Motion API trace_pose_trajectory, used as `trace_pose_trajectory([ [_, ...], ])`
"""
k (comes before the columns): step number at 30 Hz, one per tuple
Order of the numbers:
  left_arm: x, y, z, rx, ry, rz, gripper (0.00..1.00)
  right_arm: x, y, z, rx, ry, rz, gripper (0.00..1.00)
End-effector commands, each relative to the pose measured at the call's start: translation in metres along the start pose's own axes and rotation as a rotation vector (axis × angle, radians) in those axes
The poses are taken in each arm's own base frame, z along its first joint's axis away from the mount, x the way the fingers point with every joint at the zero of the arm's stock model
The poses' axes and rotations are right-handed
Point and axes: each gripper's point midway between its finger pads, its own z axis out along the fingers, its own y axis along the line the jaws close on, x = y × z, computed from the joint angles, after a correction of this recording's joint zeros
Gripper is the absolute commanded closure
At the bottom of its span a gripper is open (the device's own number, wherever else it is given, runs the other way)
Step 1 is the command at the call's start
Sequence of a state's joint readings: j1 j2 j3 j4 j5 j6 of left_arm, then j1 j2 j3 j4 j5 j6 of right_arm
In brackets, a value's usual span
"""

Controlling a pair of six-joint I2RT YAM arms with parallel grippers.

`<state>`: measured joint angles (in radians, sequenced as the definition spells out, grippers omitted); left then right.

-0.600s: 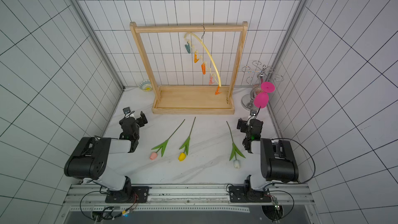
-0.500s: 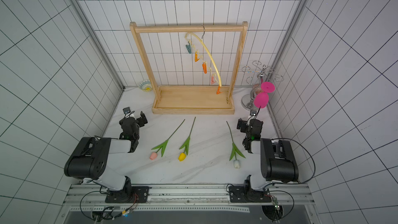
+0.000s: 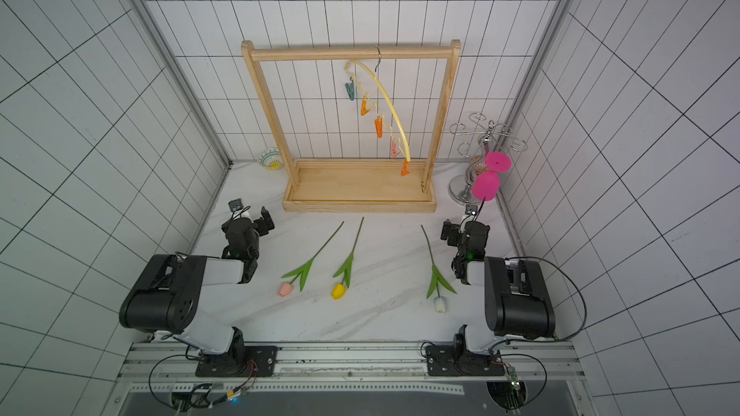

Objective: Dry the flowers on a clothes hanger
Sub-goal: Pick up the flower at the center of the board.

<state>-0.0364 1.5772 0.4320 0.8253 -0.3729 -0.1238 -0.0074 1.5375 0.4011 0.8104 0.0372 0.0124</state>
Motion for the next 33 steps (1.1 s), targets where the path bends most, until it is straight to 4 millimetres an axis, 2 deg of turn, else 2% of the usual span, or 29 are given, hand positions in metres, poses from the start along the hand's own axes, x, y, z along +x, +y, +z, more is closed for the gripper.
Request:
trace_pose_trajectory([
  [1, -0.001, 0.000, -0.001, 0.002, -0.002, -0.006, 0.01, -0.014, -0.002, 0.004, 0.000, -0.030, 0.012, 0.01],
  [6, -0.002, 0.000, -0.001, 0.003, -0.004, -0.007, 0.01, -0.014, -0.002, 0.004, 0.000, -0.030, 0.010, 0.01],
  [8, -0.002, 0.000, 0.000, 0.003, -0.003, -0.008, 0.01, -0.016, 0.004, -0.002, -0.014, -0.059, -0.020, 0.01],
  [9, -0.001, 0.000, -0.001, 0.002, -0.002, -0.006, 0.01, -0.024, 0.006, -0.010, 0.003, -0.105, -0.035, 0.01],
  [12, -0.002, 0.000, 0.000, 0.004, -0.003, -0.008, 0.01, -0.054, 0.008, -0.059, 0.097, -0.202, -0.046, 0.01],
  [15, -0.002, 0.000, -0.001, 0.005, -0.005, -0.007, 0.01, -0.069, 0.013, -0.100, 0.044, -0.102, 0.216, 0.01],
  [17, -0.009, -0.010, -0.008, 0.059, -0.044, 0.024, 0.01, -0.060, 0.022, -0.115, -0.018, -0.018, 0.362, 0.01],
  [19, -0.031, -0.017, -0.029, 0.028, -0.106, 0.078, 0.01, -0.041, 0.034, -0.119, -0.090, 0.045, 0.417, 0.01],
  [21, -0.060, -0.039, -0.058, -0.013, -0.089, 0.083, 0.01, -0.014, 0.034, -0.116, -0.084, 0.097, 0.516, 0.01],
  [23, -0.082, -0.085, -0.092, 0.197, -0.027, 0.046, 0.02, -0.011, 0.036, -0.111, -0.139, 0.049, 0.622, 0.01],
  [25, -0.097, -0.123, -0.121, 0.433, 0.001, -0.110, 0.02, -0.012, 0.040, -0.107, -0.177, 0.026, 0.643, 0.01],
  [26, -0.098, -0.141, -0.135, 0.568, 0.031, -0.217, 0.02, -0.009, 0.039, -0.105, -0.160, 0.049, 0.653, 0.01],
  [28, -0.093, -0.167, -0.151, 0.749, 0.076, -0.335, 0.01, 0.001, 0.039, -0.099, -0.129, 0.116, 0.648, 0.01],
  [30, -0.076, -0.190, -0.158, 0.877, 0.152, -0.326, 0.01, 0.016, 0.036, -0.091, -0.075, 0.184, 0.667, 0.01],
  [31, -0.062, -0.198, -0.157, 0.903, 0.204, -0.302, 0.01, 0.025, 0.033, -0.087, -0.034, 0.229, 0.672, 0.01],
  [33, -0.041, -0.201, -0.146, 0.861, 0.298, -0.336, 0.01, 0.041, 0.028, -0.082, 0.018, 0.328, 0.652, 0.01],
])
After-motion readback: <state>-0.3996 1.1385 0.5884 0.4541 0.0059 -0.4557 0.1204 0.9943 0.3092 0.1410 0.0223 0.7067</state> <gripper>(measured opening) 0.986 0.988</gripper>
